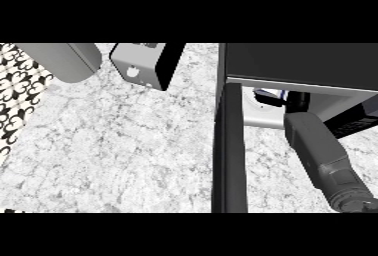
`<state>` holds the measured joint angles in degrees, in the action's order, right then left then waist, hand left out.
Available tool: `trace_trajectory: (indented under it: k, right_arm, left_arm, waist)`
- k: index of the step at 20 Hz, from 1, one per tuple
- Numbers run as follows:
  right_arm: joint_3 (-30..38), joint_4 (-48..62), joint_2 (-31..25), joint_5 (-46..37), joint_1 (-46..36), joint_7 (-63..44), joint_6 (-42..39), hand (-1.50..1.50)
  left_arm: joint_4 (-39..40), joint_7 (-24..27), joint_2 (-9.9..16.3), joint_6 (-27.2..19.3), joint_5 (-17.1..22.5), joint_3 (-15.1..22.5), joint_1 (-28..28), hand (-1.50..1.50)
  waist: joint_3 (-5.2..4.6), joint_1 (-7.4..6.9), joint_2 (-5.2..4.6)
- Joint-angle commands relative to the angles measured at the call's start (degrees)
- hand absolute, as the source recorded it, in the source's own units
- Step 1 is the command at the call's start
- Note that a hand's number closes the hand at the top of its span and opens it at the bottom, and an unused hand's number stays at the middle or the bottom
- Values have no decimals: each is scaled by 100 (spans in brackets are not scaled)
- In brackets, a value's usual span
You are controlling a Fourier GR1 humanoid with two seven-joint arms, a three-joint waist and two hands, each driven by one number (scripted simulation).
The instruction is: Pick up the milk, place it into the microwave and close the microwave
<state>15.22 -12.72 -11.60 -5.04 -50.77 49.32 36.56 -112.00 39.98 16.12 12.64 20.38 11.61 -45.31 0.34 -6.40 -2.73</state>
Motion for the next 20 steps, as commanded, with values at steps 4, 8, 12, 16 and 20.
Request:
trace_trajectory:
  k: [4, 8, 12, 16, 20]
  right_arm:
    - [162, 96, -121, -90, -217, 166, 1284, 150]
    - [148, 175, -50, -184, -328, 143, 1464, 150]
    - [239, 197, -36, -178, -255, 192, 1710, 150]
    - [-279, 1238, -636, -880, 212, -1347, 2980, -150]
    - [-605, 1253, -649, -1264, 162, -2208, 3205, -150]
  left_arm:
    - [-108, -118, 64, 46, 118, -47, -9, -150]
    - [257, -103, 87, 141, 42, -43, 295, -150]
    - [176, -106, 197, 223, 35, -59, 158, -150]
    - [74, -95, 128, 134, -26, -36, 267, -150]
    - [180, -116, 119, 135, -28, -49, 383, -150]
  waist:
    - [0, -93, -25]
    - [-8, -76, -44]
    - [4, -210, -83]
    - [-69, -273, -221]
    - [-67, -309, -207]
